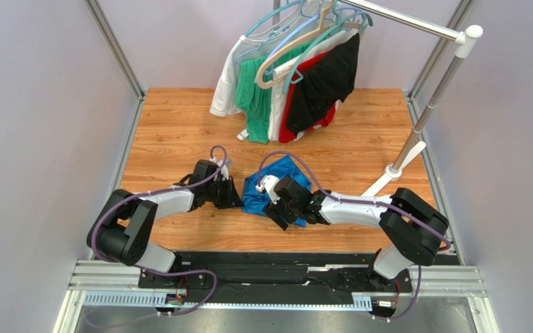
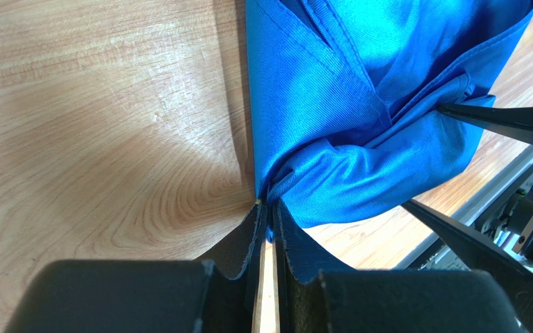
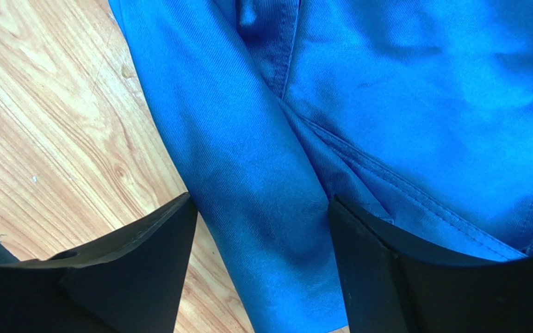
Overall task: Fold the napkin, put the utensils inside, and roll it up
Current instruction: Roll the napkin with the utensil
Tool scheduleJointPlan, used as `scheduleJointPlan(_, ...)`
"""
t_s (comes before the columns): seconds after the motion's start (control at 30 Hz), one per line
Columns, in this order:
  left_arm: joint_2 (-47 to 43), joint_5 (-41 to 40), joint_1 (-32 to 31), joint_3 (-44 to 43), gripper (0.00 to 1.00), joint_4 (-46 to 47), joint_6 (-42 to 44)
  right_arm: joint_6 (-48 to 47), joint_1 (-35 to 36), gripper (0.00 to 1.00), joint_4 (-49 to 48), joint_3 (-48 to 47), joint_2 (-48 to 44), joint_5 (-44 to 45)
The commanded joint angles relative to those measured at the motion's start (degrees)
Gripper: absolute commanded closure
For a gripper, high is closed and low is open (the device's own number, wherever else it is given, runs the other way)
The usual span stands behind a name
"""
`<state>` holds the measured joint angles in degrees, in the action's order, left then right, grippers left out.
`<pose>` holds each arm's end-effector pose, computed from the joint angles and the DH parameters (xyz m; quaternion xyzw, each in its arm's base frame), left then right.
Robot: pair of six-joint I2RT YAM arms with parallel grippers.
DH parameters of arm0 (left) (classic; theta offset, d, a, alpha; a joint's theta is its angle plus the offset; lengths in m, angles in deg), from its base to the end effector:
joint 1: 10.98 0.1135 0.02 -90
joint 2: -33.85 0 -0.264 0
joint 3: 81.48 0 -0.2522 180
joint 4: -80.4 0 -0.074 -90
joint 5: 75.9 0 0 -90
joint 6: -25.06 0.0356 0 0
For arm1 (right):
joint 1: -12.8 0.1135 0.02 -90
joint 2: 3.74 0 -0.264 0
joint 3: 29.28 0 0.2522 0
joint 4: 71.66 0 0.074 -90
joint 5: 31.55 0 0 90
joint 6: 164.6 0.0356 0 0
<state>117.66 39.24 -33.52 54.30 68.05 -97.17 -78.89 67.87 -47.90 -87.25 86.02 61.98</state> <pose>0.2264 -0.1103 0.1316 -0.0072 0.9254 -0.3291 0.1880 0.1708 0.2408 0.1543 -0.4648 0.8340 0.1003 0.2800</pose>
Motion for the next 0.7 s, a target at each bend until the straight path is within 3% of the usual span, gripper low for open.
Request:
scheduleJointPlan(0.0,-0.05,-2.30,-0.13,-0.48,0.87,-2.91,2.34,-0.36,-0.66,0.33,-0.51,-0.71,2.44,0.17)
scheduleJointPlan(0.1,-0.49,-1.77,-0.04,-0.39,0.86,-2.21,2.35,-0.36,-0.66,0.53,0.19,-0.79,3.06,-1.94)
scheduleJointPlan(0.23,-2.59,-2.29,-0.04,-0.57,0.80,-2.02,1.38,-0.19,-0.66,0.62,2.39,-1.76,3.76,-7.21)
scheduleJointPlan(0.4,-6.63,-4.93,0.22,-0.83,0.58,-4.22,0.15,1.13,-0.67,0.66,6.25,-3.95,5.51,-10.38)
scheduleJointPlan(0.67,-16.13,-4.51,1.36,3.81,0.45,-2.48,-0.99,3.15,-0.66,0.68,7.49,-5.19,7.89,-12.67)
